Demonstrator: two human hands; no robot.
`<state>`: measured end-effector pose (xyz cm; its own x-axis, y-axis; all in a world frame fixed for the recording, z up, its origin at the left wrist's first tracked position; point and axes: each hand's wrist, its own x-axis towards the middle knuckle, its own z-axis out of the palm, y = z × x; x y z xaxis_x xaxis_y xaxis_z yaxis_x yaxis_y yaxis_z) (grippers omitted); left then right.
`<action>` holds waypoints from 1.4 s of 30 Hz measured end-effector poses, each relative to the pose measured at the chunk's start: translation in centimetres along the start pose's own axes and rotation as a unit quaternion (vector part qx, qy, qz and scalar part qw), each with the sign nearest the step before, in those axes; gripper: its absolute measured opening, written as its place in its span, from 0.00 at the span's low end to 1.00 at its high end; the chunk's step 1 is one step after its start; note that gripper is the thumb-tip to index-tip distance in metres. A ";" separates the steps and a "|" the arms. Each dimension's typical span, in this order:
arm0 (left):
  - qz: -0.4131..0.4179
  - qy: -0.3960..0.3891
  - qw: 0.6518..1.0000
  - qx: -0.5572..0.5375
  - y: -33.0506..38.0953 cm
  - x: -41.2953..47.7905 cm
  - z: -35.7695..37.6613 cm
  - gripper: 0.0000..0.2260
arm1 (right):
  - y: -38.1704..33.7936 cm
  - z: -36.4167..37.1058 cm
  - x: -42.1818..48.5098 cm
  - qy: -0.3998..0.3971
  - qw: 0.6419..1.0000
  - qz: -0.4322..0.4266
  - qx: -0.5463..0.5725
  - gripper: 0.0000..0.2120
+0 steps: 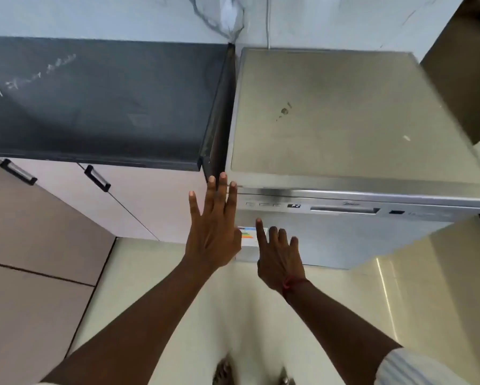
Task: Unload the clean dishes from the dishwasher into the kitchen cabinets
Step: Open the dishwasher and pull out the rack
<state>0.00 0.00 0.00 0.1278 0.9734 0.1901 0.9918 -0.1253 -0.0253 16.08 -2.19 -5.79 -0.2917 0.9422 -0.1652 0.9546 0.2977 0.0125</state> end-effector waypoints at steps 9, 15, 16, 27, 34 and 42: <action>-0.052 -0.035 0.998 -0.019 1.0 -1.0 3.4 0.47 | -0.4 1.7 5.2 0.016 0.999 0.034 0.020 0.43; -0.020 -0.086 0.995 -0.040 0.6 -2.1 4.9 0.47 | -1.0 1.8 5.5 -0.003 0.995 0.072 0.062 0.44; -0.012 -0.093 0.995 -0.039 0.7 -2.1 5.0 0.46 | -1.4 1.6 5.4 -0.012 0.994 0.077 0.074 0.45; 0.034 -0.132 0.990 -0.046 0.5 -0.4 2.6 0.49 | 2.1 -4.6 0.7 0.052 0.997 -0.042 0.038 0.39; 0.083 -0.073 0.993 -0.050 -0.1 4.7 -2.6 0.41 | 6.4 -15.0 3.5 0.181 0.982 -0.043 -0.032 0.35; 0.099 0.035 0.994 -0.035 -2.2 13.9 -14.1 0.37 | 9.3 -26.4 8.3 0.212 0.972 0.009 -0.101 0.32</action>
<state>-0.43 11.12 16.54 0.3172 0.9134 0.2552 0.9448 -0.3276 -0.0017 20.91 12.45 19.01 -0.3153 0.9134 0.2576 0.9407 0.2648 0.2122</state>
